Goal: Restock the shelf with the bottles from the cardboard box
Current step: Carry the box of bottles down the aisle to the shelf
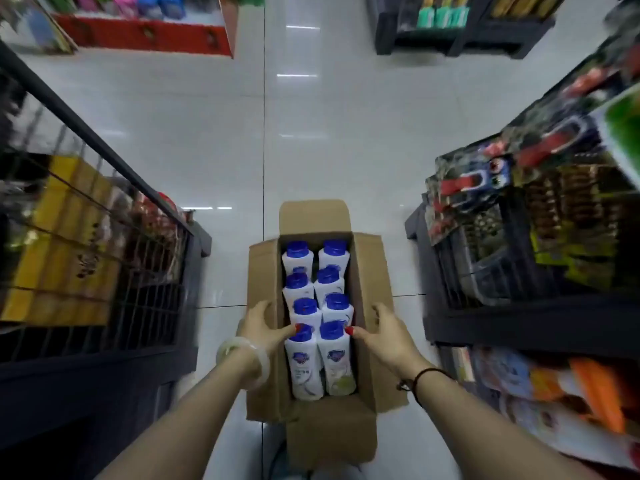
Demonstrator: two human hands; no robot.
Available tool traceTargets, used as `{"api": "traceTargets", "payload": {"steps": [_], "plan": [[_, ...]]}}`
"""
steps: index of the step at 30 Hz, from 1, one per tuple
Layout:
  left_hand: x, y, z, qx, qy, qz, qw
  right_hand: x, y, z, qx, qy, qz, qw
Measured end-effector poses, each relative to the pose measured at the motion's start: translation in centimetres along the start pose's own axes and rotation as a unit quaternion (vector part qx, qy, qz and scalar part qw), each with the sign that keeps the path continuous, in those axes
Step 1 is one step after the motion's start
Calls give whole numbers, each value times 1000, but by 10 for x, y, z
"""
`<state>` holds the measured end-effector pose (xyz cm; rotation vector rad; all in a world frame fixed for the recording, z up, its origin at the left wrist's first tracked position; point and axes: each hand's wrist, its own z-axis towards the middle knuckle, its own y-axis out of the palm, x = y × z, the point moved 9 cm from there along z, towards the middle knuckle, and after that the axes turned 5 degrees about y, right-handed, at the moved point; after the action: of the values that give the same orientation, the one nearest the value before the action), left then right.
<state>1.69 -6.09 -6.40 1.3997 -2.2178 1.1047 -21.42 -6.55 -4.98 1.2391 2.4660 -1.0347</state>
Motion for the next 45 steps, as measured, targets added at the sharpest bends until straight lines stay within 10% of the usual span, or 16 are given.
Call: {"api": "traceTargets", "payload": {"steps": [25, 45], "plan": [[-75, 58, 87, 126, -24, -199, 971, 83, 55, 106, 136, 8, 275, 952], [-65, 53, 76, 128, -18, -210, 969, 83, 45, 97, 178, 32, 281, 943]]}}
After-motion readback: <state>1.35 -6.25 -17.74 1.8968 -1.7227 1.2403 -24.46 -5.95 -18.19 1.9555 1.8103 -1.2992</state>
